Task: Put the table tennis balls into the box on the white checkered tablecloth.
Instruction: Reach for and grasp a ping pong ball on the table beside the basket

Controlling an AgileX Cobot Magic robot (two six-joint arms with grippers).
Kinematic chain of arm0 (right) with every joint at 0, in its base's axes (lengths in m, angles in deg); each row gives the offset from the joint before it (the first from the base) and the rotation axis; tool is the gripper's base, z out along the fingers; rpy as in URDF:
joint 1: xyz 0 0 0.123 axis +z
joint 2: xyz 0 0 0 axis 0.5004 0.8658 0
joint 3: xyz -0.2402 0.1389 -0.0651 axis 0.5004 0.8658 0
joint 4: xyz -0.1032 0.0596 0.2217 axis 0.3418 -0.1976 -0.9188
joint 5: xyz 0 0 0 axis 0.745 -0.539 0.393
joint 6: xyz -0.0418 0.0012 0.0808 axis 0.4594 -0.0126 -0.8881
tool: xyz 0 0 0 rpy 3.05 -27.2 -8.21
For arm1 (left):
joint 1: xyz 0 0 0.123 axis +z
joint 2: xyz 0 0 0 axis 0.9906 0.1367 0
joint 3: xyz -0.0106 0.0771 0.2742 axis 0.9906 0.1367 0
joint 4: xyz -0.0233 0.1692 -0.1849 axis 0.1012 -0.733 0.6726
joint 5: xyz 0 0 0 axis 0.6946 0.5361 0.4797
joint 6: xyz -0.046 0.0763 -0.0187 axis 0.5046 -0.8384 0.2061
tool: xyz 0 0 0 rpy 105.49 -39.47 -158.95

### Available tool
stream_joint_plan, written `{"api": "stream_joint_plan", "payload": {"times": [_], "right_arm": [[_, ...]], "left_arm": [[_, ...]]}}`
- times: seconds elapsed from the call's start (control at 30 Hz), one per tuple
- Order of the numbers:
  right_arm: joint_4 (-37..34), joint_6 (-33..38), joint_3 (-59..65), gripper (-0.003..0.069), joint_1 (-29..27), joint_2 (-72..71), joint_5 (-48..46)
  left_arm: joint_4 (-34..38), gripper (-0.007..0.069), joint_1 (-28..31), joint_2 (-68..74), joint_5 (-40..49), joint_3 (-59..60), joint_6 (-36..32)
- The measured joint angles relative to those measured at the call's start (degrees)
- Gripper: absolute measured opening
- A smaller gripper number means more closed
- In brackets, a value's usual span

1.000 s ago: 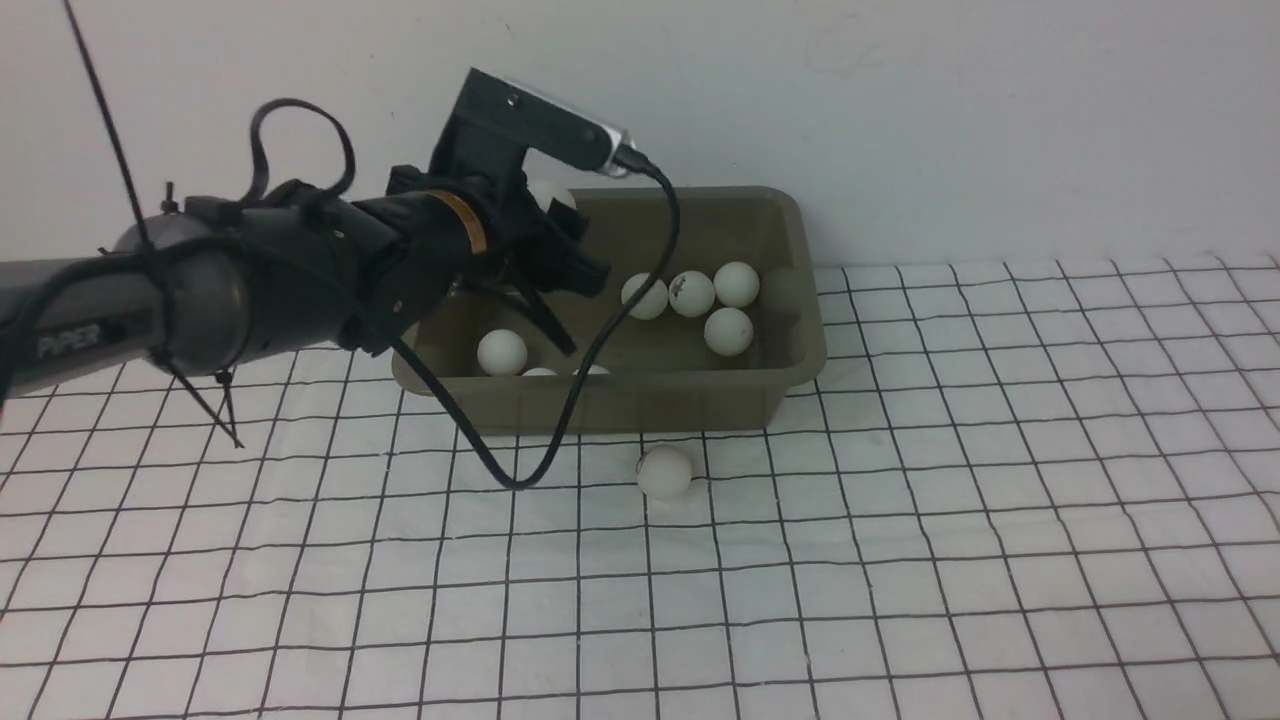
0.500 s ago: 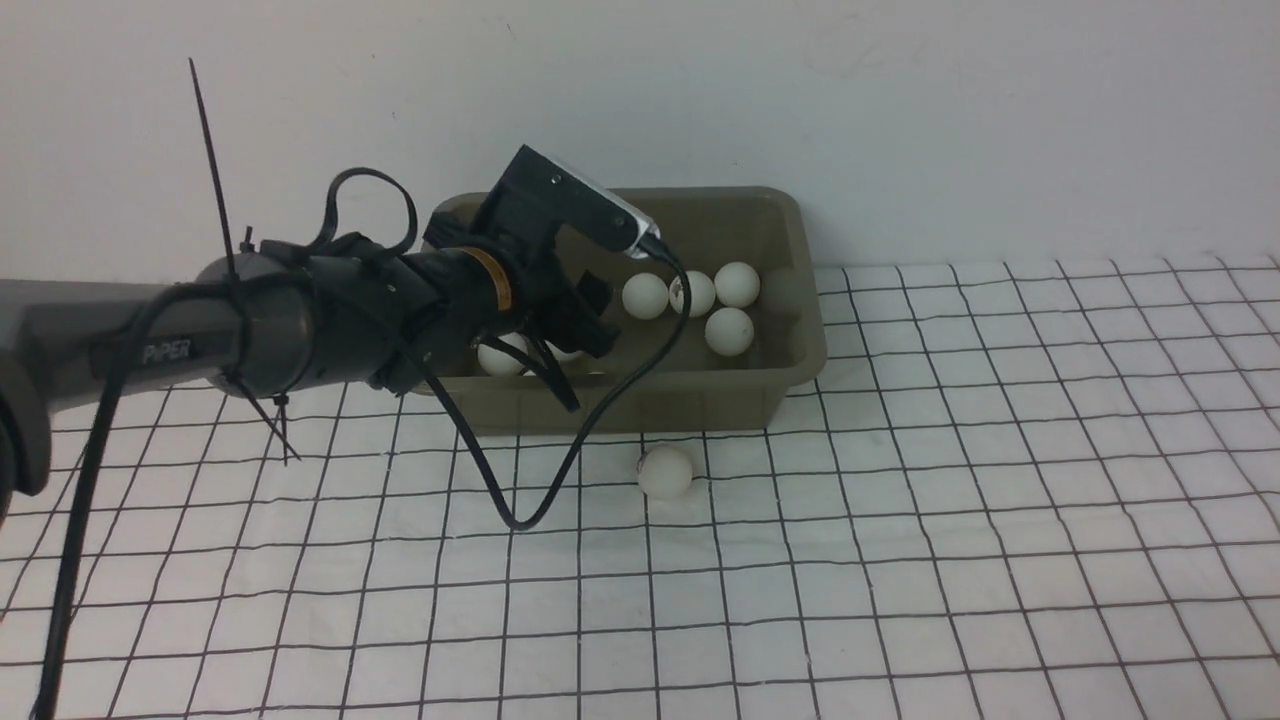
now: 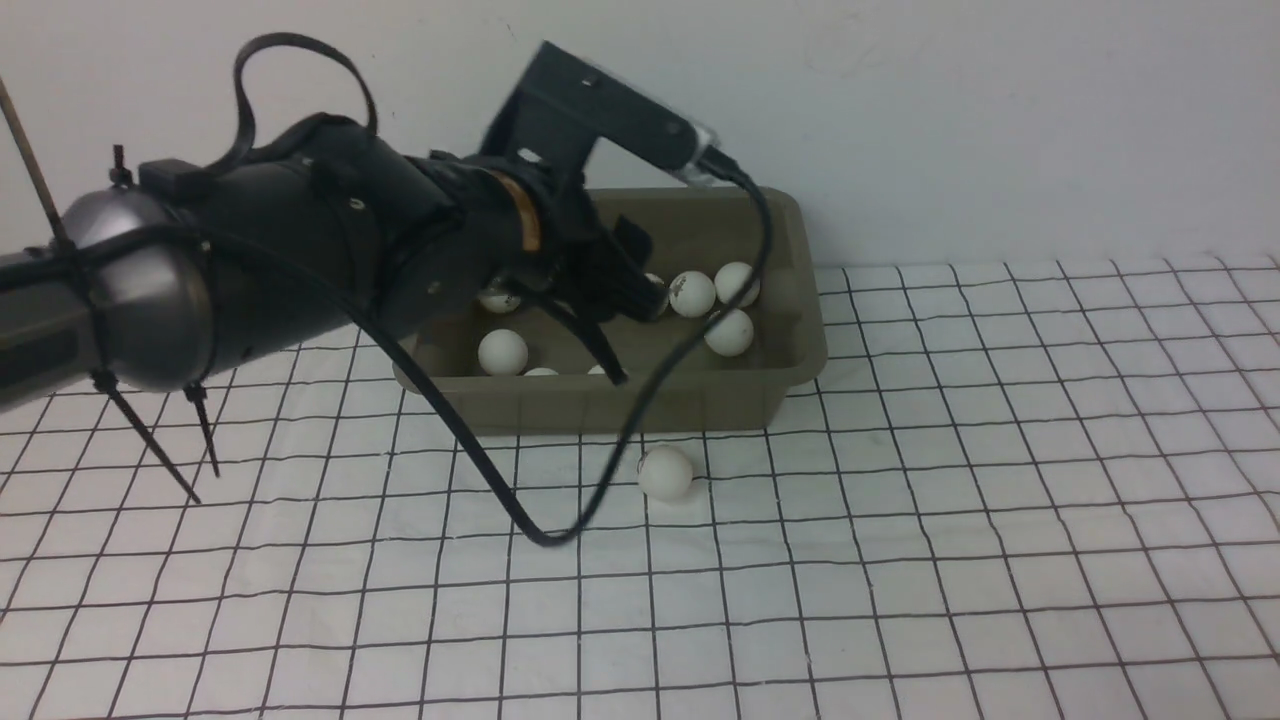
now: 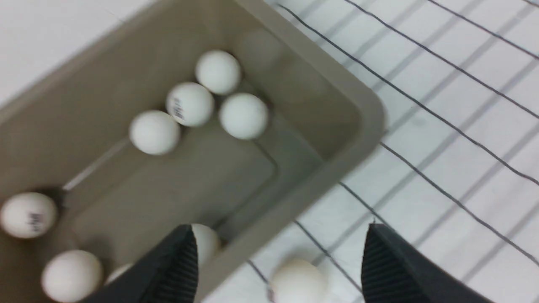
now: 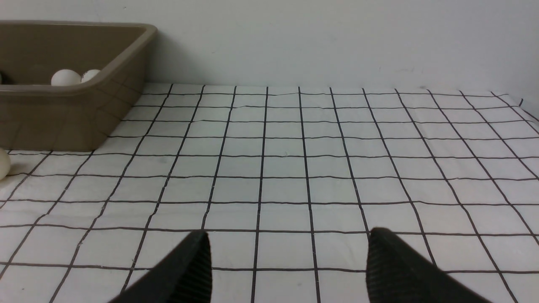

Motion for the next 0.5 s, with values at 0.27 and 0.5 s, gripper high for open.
{"api": "stream_joint_plan", "payload": {"times": [0.27,0.5], "right_arm": [[0.00,0.00,0.00,0.0451,0.00,0.00,0.00],[0.00,0.00,0.00,0.0451,0.00,0.00,0.00]], "left_arm": [[2.51,0.0427,0.71,1.01,1.58,2.97,-0.62],[5.59,0.0370,2.12,1.29,3.53,6.48,-8.33]]}}
